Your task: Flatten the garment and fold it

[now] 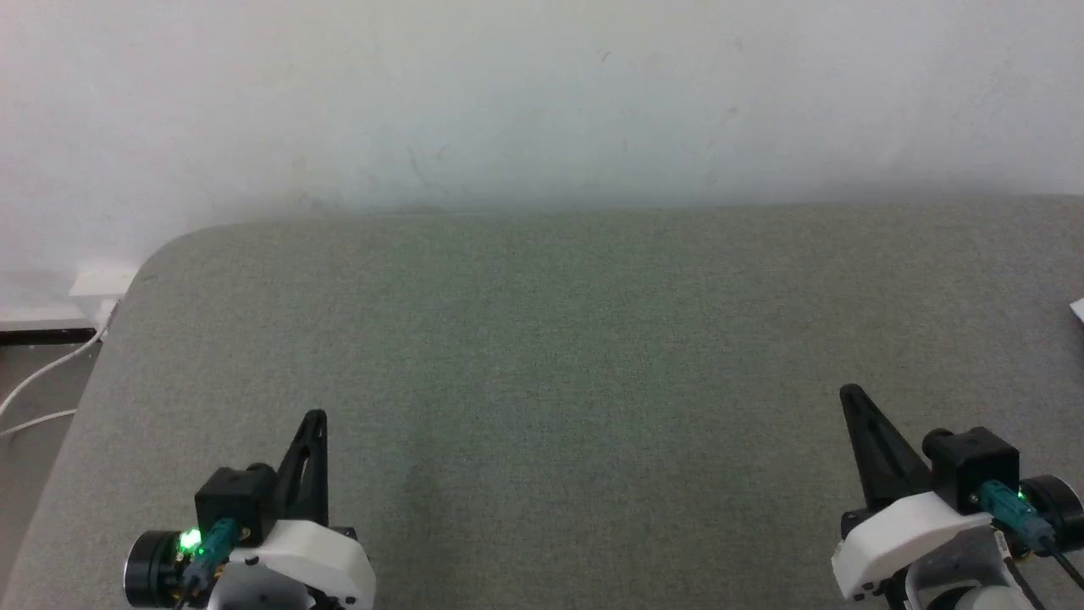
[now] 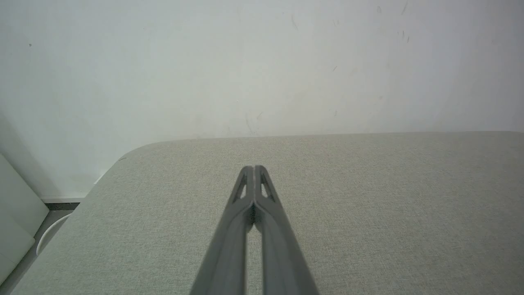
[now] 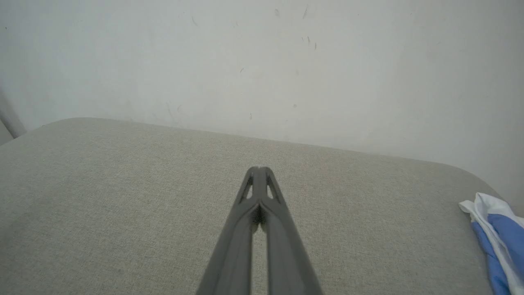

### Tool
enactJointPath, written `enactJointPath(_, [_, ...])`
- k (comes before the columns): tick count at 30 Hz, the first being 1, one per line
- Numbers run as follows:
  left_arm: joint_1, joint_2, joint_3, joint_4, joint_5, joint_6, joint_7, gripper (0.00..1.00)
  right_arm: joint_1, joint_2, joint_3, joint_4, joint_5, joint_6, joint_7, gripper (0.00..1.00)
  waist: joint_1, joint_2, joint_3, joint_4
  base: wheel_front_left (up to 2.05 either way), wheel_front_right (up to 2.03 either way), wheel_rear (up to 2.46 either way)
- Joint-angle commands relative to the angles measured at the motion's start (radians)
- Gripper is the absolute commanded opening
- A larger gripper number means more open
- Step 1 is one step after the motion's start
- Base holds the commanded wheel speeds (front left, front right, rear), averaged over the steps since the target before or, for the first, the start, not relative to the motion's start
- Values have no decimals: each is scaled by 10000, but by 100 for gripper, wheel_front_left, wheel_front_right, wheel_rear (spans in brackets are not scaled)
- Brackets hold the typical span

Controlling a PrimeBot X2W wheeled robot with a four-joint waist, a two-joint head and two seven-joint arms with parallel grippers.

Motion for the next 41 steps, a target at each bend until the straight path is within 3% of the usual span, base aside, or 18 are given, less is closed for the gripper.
enactJointPath(1, [-168, -143, 108, -71, 240, -119, 83, 0, -156, 43, 5, 36, -110, -15, 23, 0, 0, 0, 13, -9, 0, 0, 0])
enactJointPath(41, [-378, -1004, 657, -333, 1456, -515, 747, 0, -437, 160, 34, 124, -335, -21, 93, 0, -1, 0, 189, -135, 0, 0, 0])
